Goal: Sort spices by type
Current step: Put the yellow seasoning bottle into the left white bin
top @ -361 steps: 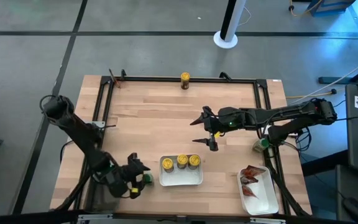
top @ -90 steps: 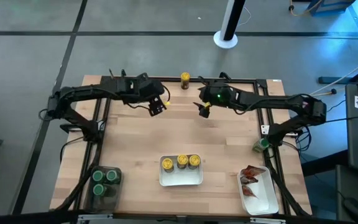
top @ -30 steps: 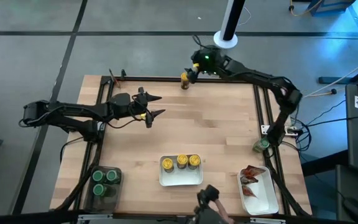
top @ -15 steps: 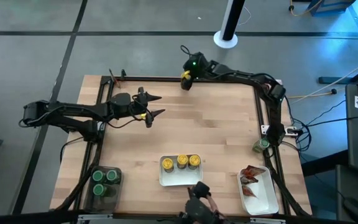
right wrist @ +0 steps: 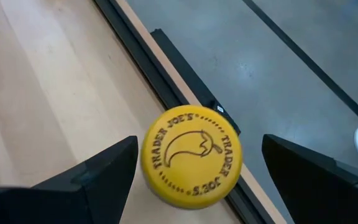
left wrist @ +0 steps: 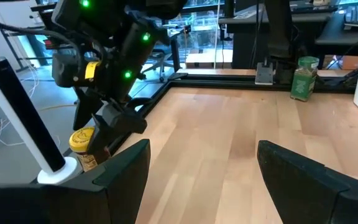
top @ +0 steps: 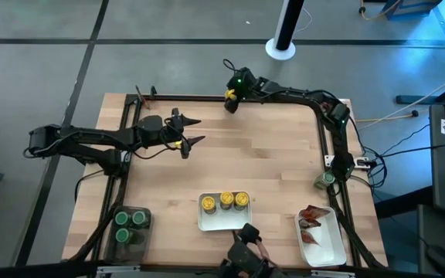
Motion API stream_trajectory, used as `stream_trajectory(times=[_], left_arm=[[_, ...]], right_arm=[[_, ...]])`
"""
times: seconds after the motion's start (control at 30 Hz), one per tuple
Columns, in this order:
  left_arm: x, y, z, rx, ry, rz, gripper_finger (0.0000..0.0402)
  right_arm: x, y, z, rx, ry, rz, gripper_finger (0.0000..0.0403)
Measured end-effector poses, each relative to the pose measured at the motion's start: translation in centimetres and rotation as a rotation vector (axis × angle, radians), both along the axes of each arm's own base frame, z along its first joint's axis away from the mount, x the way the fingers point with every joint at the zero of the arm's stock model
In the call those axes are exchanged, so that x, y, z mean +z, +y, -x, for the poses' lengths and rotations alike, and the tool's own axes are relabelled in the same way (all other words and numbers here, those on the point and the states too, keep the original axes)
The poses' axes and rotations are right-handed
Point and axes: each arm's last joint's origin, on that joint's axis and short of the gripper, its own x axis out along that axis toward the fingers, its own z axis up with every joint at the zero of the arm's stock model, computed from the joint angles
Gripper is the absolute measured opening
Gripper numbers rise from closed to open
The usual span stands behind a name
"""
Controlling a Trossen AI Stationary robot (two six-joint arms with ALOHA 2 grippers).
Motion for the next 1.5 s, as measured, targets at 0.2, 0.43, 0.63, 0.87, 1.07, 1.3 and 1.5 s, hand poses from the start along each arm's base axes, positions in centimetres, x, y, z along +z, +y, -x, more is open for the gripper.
stream_trajectory(times=[0.2, 0.43, 0.63, 0.87, 1.07, 1.3, 1.5], left_arm=[[0.0, 0.0, 0.0, 0.0, 0.0, 0.0, 0.028], [0.0, 0.0, 0.0, -0.001, 0.001, -0.003, 0.028], [0.0, 0.0, 0.0, -0.001, 0.003, -0.006, 0.028], [0.0, 0.0, 0.0, -0.001, 0.003, -0.006, 0.028], [0.0, 0.0, 0.0, -0.002, 0.004, -0.01, 0.028], [0.0, 0.0, 0.0, -0.001, 0.002, -0.005, 0.028], [0.0, 0.0, 0.0, 0.003, -0.004, 0.014, 0.028]], right_arm=[[-1.1, -0.2, -0.4, 0.015, -0.008, -0.011, 0.0342], [-1.6, -0.2, -0.6, 0.037, -0.007, -0.025, 0.0299], [-1.6, -0.1, -0.6, 0.069, 0.015, -0.001, 0.0229], [0.0, 1.5, -0.7, 0.145, 0.058, 0.03, 0.0229], [4.0, 5.7, -0.4, 0.248, 0.085, 0.041, 0.0229], [9.3, 11.3, 0.4, 0.345, 0.048, 0.08, 0.0229], [12.3, 16.3, 1.3, 0.404, 0.027, 0.095, 0.0229]])
